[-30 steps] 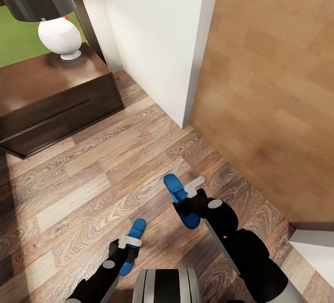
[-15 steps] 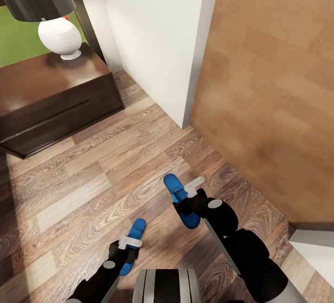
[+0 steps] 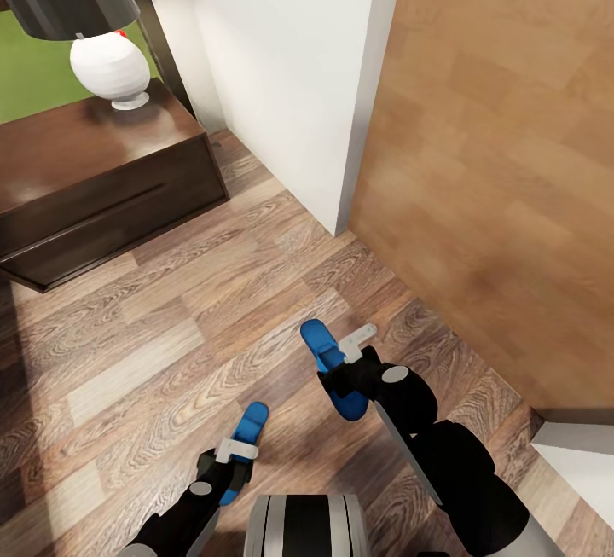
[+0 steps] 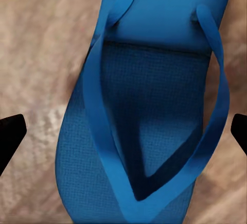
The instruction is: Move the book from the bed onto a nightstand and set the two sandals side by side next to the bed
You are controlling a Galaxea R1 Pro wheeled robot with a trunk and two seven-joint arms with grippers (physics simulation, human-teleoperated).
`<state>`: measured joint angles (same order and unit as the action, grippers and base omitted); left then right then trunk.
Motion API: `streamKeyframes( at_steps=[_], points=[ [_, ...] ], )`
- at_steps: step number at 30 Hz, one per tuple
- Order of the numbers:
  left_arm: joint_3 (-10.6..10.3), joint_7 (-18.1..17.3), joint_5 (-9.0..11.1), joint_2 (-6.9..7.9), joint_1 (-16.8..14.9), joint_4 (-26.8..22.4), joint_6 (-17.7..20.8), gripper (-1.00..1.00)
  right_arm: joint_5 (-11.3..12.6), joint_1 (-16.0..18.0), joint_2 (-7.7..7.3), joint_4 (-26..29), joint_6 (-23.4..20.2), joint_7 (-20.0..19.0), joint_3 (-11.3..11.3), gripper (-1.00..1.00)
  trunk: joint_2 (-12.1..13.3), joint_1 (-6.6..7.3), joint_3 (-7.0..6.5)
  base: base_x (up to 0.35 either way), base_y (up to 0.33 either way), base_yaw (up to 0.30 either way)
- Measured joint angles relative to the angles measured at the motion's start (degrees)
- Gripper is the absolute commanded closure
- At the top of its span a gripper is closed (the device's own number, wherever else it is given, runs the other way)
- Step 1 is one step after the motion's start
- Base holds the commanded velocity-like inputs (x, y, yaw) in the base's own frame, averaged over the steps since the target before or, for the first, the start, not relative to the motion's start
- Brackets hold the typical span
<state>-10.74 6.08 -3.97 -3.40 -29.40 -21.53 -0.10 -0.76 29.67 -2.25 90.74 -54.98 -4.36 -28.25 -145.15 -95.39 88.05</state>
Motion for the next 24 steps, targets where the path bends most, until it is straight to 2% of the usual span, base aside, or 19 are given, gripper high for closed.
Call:
streamKeyframes(
  at_steps=[24],
  points=[
    [-0.28, 0.31, 0.06, 0.03, -0.02, 0.12, -0.89, -1.00, -0.01, -0.08, -0.06, 0.00, -0.04, 0.01, -0.09, 1.00, 0.00, 0.00, 0.00, 0.000, 0.000, 0.000]
  ],
)
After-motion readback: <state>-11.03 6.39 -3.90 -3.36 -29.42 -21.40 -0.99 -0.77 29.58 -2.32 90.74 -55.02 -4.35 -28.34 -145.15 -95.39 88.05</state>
